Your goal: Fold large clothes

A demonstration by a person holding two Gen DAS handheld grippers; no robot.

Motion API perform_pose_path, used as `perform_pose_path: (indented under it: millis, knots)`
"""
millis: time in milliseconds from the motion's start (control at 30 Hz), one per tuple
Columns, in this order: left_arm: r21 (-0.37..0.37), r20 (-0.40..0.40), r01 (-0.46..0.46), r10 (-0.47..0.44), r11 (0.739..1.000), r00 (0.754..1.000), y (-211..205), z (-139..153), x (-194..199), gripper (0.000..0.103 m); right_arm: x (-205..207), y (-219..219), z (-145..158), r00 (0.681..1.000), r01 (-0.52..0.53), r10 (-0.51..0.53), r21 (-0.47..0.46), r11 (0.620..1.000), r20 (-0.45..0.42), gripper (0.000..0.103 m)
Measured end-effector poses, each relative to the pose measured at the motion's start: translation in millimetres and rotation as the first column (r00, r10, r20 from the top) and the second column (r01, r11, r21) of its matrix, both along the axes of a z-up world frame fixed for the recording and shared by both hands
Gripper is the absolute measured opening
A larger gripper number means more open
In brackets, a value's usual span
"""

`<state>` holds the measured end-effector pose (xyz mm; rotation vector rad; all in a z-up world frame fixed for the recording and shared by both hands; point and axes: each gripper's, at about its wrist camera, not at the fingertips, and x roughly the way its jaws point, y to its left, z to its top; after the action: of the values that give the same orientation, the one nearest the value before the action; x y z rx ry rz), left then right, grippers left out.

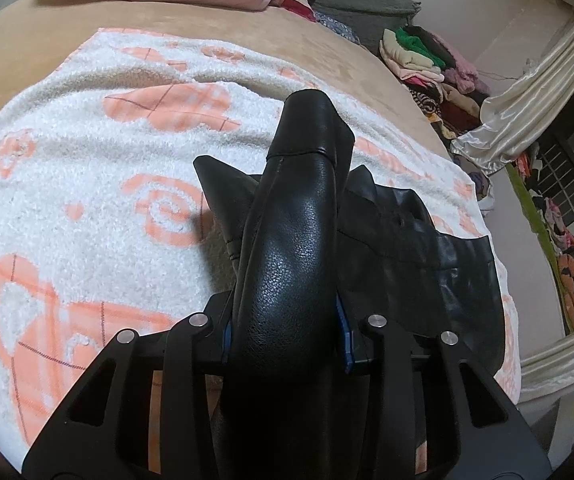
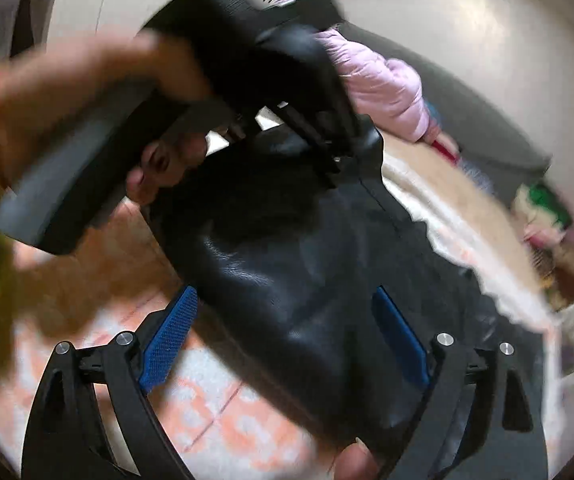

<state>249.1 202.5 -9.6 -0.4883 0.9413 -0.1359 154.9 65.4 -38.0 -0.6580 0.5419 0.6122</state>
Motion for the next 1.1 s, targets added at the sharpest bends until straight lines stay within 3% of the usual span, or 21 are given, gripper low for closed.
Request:
perform_pose_path:
  millis: [133, 167, 233, 267, 333, 400, 433, 500, 567, 633, 700, 800, 867, 967, 1100]
  knots:
    - [-0.021, -0.017, -0.003, 0.003, 1.000, 1.000, 5.9, -6.5, 3.1, 0.029, -0.1, 18.4, -11.0, 0.999, -0.011, 0.014, -0.058, 0.998, 0.048, 0.086]
    - [-0.027, -0.024, -0.007, 0.006, 1.000, 1.000, 7.7, -8.9, 4.2, 0.031, -2.1, 21.2, -11.9, 0.998, -0.021, 0.026, -0.068, 0.997, 0.064, 0.081]
    - [-0.031, -0.022, -0.012, 0.012, 0.999, 1.000, 9.2, -10.5, 4.8, 0.035, -12.2, 21.1, -12.3, 0.996, -0.055, 0.060, -0.071, 0.996, 0.065, 0.055]
    - [-0.029, -0.023, -0.013, 0.013, 1.000, 1.000, 9.3, -11.3, 5.2, 0.035, -17.3, 23.2, -13.8, 0.994, -0.074, 0.080, -0.084, 0.994, 0.071, 0.053]
    - [-0.023, -0.028, -0.017, 0.016, 1.000, 0.999, 8.1, -11.7, 5.9, 0.035, -27.9, 28.3, -17.8, 0.989, -0.106, 0.118, -0.129, 0.986, 0.091, 0.058]
    - [-0.024, -0.025, -0.014, 0.013, 1.000, 1.000, 7.9, -10.4, 5.6, 0.035, -32.1, 34.6, -24.3, 0.984, -0.068, 0.096, -0.175, 0.982, 0.153, 0.074]
    - [-0.028, -0.024, -0.013, 0.012, 1.000, 1.000, 8.6, -10.2, 5.7, 0.035, -32.4, 36.5, -26.5, 0.985, -0.055, 0.082, -0.177, 0.983, 0.153, 0.076]
    - [-0.029, -0.022, -0.011, 0.010, 1.000, 1.000, 9.1, -9.8, 5.3, 0.035, -23.1, 37.1, -29.4, 0.991, -0.044, 0.063, -0.161, 0.986, 0.115, 0.070]
    - [-0.030, -0.026, -0.012, 0.011, 0.999, 1.000, 9.9, -10.0, 5.7, 0.035, -17.6, 34.4, -27.3, 0.993, -0.057, 0.069, -0.126, 0.990, 0.097, 0.052]
    - [-0.030, -0.026, -0.012, 0.012, 0.999, 1.000, 9.9, -9.8, 5.7, 0.037, -24.1, 32.6, -19.2, 0.987, -0.069, 0.083, -0.102, 0.992, 0.138, 0.031]
    - [-0.030, -0.030, -0.017, 0.016, 0.999, 0.999, 10.5, -9.7, 5.7, 0.042, -28.6, 29.1, -12.6, 0.981, -0.076, 0.090, -0.087, 0.993, 0.171, 0.024]
    - [-0.060, -0.031, -0.021, 0.019, 0.998, 0.999, 11.3, -7.1, 4.0, 0.043, -29.3, 19.1, -0.5, 0.981, -0.076, 0.084, -0.049, 0.996, 0.178, 0.022]
    - [-0.069, -0.004, -0.020, 0.020, 0.997, 1.000, 8.3, 3.6, -0.6, 0.030, -33.0, 15.4, 4.6, 0.979, -0.077, 0.082, -0.032, 0.996, 0.186, 0.021]
    - [-0.038, 0.055, -0.015, 0.017, 0.999, 0.998, -7.1, 30.0, -8.9, 0.020, -42.7, 5.6, 17.2, 0.975, -0.066, 0.061, 0.017, 0.998, 0.212, 0.020]
    - [0.005, 0.122, 0.006, -0.007, 1.000, 0.992, -38.0, 70.7, -14.5, 0.019, -55.5, -21.0, 42.3, 0.971, -0.043, 0.016, 0.109, 0.993, 0.239, 0.020]
